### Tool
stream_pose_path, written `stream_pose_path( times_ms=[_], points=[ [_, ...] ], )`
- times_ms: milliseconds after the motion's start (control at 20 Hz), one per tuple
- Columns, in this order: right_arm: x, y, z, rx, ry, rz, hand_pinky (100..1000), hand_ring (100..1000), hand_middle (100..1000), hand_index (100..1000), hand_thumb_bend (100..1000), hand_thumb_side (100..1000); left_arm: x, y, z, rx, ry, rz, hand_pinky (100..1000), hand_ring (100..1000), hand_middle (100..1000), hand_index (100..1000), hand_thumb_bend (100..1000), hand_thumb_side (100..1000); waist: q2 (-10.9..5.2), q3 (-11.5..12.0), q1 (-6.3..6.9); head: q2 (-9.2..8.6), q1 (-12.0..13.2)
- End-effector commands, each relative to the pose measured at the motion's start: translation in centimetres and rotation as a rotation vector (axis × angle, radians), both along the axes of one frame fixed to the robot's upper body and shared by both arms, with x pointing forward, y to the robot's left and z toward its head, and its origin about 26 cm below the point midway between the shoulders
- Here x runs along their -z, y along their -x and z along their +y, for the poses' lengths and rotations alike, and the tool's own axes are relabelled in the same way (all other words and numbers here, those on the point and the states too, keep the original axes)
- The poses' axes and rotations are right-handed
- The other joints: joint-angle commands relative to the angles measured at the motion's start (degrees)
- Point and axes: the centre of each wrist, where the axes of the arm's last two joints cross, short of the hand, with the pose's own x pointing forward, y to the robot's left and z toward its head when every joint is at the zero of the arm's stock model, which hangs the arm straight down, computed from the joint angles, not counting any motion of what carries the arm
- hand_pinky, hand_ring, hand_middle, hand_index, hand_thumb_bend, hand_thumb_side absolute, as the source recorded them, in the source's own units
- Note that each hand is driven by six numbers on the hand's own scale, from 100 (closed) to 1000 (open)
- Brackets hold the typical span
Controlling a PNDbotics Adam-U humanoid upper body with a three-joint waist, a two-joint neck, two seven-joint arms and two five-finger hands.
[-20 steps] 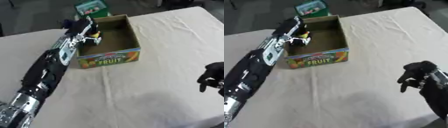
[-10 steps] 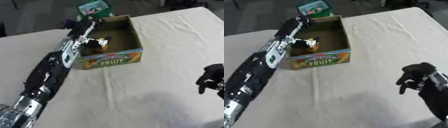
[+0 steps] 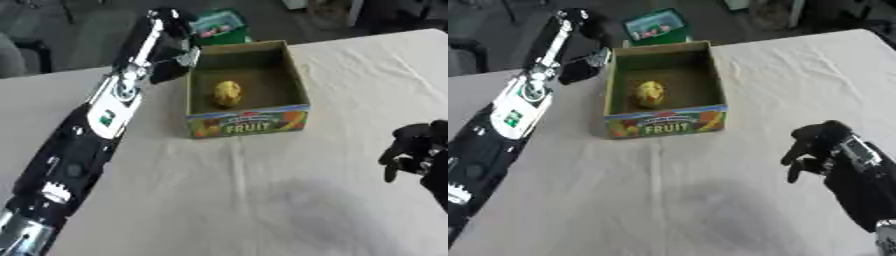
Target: Pick up objects on the table and place them in the box.
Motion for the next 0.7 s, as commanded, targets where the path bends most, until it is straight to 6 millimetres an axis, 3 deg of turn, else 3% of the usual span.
stream_pose_path(
  times_ms=[50, 350, 700],
  points=[
    [-0.4, 0.1, -0.6, 0.017, 0.002, -0.011, 405, 553, 496, 680, 100, 715, -1.8, 2.5, 1.5, 0.065, 0.12, 0.004, 589, 526, 513, 725, 100, 498, -1.28, 1.01, -0.65, 0.56, -0.76],
    [-0.2, 0.2, -1.1, 0.047, -0.013, -0.012, 404, 553, 495, 679, 100, 709, 2.3, 7.8, 3.8, 0.119, 0.402, 0.162, 580, 518, 504, 723, 100, 655, -1.56, 4.19, -1.71, 1.07, -1.71],
    [0.1, 0.4, -1.8, 0.088, -0.012, -0.007, 404, 553, 495, 679, 100, 715, 7.8, 11.4, 5.8, -0.011, 0.656, 0.313, 565, 504, 488, 715, 100, 792, -1.77, 7.06, -1.91, 2.1, -2.74]
  ],
)
